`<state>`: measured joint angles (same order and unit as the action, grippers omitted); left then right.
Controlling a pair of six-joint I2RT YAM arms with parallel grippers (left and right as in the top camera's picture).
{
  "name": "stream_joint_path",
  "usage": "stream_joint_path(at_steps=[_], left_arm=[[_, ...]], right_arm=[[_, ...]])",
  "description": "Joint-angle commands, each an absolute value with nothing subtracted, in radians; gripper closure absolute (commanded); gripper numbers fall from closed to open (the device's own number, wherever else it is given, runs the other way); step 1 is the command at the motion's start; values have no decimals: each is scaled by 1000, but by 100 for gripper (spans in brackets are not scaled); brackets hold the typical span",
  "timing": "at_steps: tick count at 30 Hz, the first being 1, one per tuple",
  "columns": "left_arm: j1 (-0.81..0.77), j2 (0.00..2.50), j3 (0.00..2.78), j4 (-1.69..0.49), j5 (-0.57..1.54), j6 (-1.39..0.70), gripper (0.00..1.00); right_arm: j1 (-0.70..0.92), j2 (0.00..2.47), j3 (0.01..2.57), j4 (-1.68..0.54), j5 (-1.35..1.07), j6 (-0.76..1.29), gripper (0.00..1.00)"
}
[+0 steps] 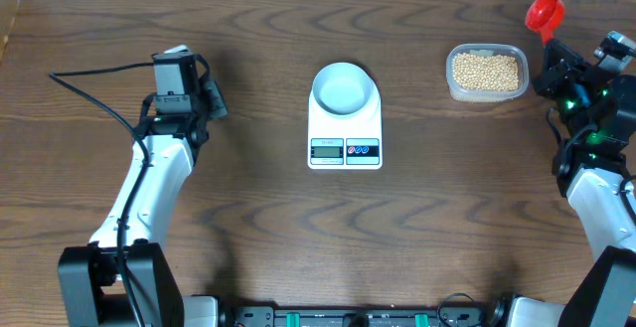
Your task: Scoop item into bowl and weigh 50g on scale
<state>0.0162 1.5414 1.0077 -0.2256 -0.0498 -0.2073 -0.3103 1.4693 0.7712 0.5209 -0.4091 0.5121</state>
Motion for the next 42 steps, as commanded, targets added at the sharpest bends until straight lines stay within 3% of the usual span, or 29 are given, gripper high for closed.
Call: stream_joint_path(at_steps=[1, 6, 18, 28, 42], left_arm=[[-71, 1543, 1011, -242, -26, -150, 93], [-263, 1543, 1011, -247, -27, -123, 93], [-512, 1576, 1010, -307, -26, -170, 93], [-626, 1716, 1010, -271, -26, -173, 93], [-641, 1760, 1010, -190, 101, -50, 93]], right_arm=[[-306, 1455, 787, 519, -400, 523, 99], [-306, 1455, 787, 489, -426, 522, 99], [-306, 1455, 787, 479, -433, 496, 99], [-306, 1455, 787, 478, -433, 492, 99], [-306, 1455, 787, 478, -433, 492, 99]])
